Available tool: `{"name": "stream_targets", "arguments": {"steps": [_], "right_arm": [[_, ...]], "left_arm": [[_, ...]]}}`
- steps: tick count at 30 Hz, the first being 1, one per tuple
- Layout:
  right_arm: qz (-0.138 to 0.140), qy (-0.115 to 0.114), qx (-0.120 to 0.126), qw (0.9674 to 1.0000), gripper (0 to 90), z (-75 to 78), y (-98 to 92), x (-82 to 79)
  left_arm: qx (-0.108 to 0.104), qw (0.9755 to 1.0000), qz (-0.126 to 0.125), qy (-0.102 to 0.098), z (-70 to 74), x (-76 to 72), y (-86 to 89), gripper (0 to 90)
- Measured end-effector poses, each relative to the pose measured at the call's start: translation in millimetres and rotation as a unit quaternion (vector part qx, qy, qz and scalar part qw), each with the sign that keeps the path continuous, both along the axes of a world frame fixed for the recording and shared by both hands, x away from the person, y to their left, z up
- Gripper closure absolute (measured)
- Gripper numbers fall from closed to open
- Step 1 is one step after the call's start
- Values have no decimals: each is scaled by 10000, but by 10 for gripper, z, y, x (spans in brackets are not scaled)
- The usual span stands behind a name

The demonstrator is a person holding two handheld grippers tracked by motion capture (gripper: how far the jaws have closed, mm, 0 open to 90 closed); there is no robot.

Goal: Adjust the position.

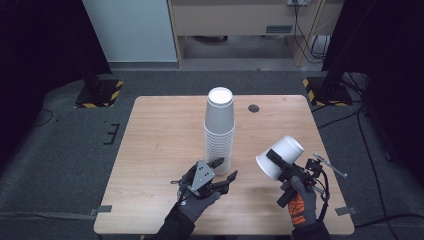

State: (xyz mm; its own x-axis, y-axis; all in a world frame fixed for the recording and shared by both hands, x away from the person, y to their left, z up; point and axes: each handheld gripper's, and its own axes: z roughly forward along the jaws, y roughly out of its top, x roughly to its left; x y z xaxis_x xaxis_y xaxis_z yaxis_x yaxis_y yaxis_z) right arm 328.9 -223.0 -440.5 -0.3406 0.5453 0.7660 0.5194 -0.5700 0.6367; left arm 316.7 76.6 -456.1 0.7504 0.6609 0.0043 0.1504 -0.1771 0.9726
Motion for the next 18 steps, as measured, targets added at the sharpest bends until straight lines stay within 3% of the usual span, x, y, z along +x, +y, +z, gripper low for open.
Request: {"name": "stream_targets", "arguments": {"steps": [18], "right_arm": [[38,19,66,10000,154,-10,0,2]], "left_arm": [[-51,9997,-220,-30,-9,111,-288,398]]}}
